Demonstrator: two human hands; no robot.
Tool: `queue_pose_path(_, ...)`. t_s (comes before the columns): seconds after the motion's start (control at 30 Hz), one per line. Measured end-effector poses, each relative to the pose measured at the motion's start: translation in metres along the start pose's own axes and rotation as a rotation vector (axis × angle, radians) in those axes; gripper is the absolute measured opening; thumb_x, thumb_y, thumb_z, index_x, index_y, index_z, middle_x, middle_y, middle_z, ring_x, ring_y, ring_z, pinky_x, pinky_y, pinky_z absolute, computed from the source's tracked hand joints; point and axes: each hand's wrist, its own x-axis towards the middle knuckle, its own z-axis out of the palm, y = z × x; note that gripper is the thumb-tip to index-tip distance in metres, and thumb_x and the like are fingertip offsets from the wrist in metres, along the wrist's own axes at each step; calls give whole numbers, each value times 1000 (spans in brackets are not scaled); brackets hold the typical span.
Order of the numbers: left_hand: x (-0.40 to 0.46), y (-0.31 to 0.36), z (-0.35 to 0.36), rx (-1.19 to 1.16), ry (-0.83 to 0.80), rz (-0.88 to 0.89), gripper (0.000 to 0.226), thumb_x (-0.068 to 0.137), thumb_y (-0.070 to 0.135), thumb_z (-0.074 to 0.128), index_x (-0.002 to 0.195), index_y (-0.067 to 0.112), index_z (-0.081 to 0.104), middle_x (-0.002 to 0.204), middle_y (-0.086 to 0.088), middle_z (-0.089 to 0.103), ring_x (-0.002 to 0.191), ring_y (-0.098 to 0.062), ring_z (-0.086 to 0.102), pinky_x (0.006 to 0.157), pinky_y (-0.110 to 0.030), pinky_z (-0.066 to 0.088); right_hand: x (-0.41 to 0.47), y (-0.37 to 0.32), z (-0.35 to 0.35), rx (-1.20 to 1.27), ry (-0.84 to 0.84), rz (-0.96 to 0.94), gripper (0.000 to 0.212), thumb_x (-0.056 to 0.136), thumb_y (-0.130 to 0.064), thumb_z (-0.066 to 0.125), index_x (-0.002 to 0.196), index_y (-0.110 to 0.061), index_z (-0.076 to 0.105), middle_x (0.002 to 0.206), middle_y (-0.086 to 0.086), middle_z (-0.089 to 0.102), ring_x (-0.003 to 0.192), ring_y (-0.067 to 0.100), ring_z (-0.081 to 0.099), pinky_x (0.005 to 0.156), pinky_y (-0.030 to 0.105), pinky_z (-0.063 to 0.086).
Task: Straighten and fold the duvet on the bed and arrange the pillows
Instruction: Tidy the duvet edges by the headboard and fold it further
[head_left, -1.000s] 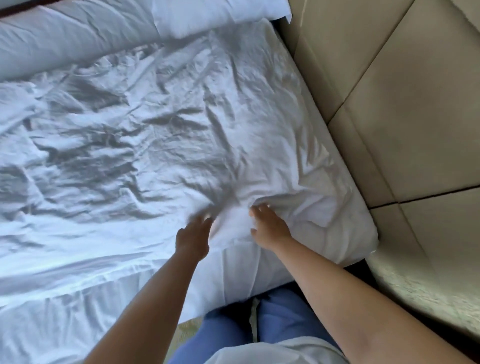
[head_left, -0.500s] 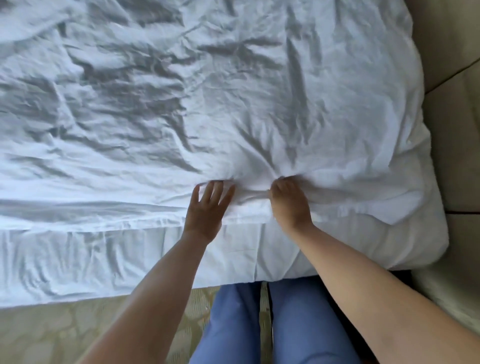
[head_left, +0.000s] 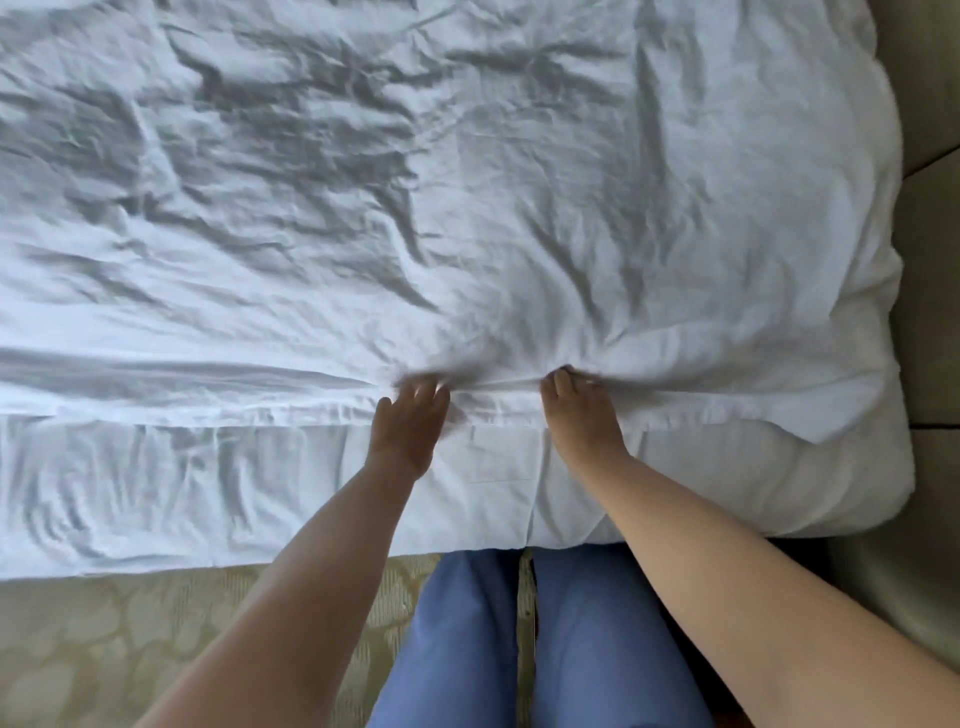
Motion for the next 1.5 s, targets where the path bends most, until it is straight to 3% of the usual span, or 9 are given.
queue_pose_path(0.2,1,0,-1,-22,45,40,49,85,-9,43,131,9,43,128,-12,51,115,-29,53,83,-37,48,4,10,-13,234,-58,102,44,79,7,52,122,15,49,103,28,64,92,39,65,80,40,50)
queue_pose_path(0.33,-21,-8,-28,-82,-14,77,29,94,7,38,110,13,61,113,-9,65,105,-31,61,82,-36,48,-5,24,-56,285,213,-8,25,91,-27,48,103,-6,52,57,13,63,45,32,60,40,26,34)
queue_pose_path(0.47,-50,-25,-65,-517,-134,-19,23,97,21,38,109,18,58,118,-7,60,105,-26,55,82,-31,41,-11,38,-89,57,231,-355,68,58,-61,78,102,-9,69,54,4,58,33,23,53,41,17,23)
queue_pose_path(0.6,-63,-44,-112,-972,-538,-140,29,96,21,48,122,14,58,117,-2,52,104,-17,45,85,-27,34,-22,31,-132,27,-253,-126,44,84,-18,61,127,-12,53,103,10,67,91,26,66,71,29,49)
queue_pose_path(0.73,-78,-44,-130,-910,-731,-167,13,92,23,52,82,17,59,84,0,53,75,-14,48,67,-24,38,-27,22,-151,123,-731,-24,38,87,-11,62,123,-3,57,126,9,59,108,28,59,88,35,48)
queue_pose_path(0.97,-73,-61,-179,-996,-316,-108,69,82,62,58,133,16,55,136,2,51,125,-18,45,99,-30,33,-16,54,-212,46,24,74,31,86,-1,51,115,-11,56,112,10,61,102,30,64,77,34,49)
queue_pose_path(1.13,-72,-64,-237,-824,-25,-18,55,79,47,72,115,7,63,107,-4,62,101,-19,57,78,-24,39,-13,67,-244,-77,383,125,39,26,-2,84,55,-14,60,50,2,49,29,19,50,31,16,32)
queue_pose_path(1.27,-70,-62,-246,-660,-95,-20,47,77,24,76,115,1,59,112,-10,59,96,-21,54,61,-23,37,-18,72,-255,-79,445,136,46,28,-4,82,71,-15,71,47,-1,47,28,15,45,32,14,30)
queue_pose_path(1.5,-69,-53,-231,-364,-439,40,60,78,11,70,133,-1,47,135,-11,48,123,-28,48,87,-25,41,-34,56,-227,-113,562,-34,48,25,1,76,70,-14,65,50,0,46,36,17,47,33,15,25)
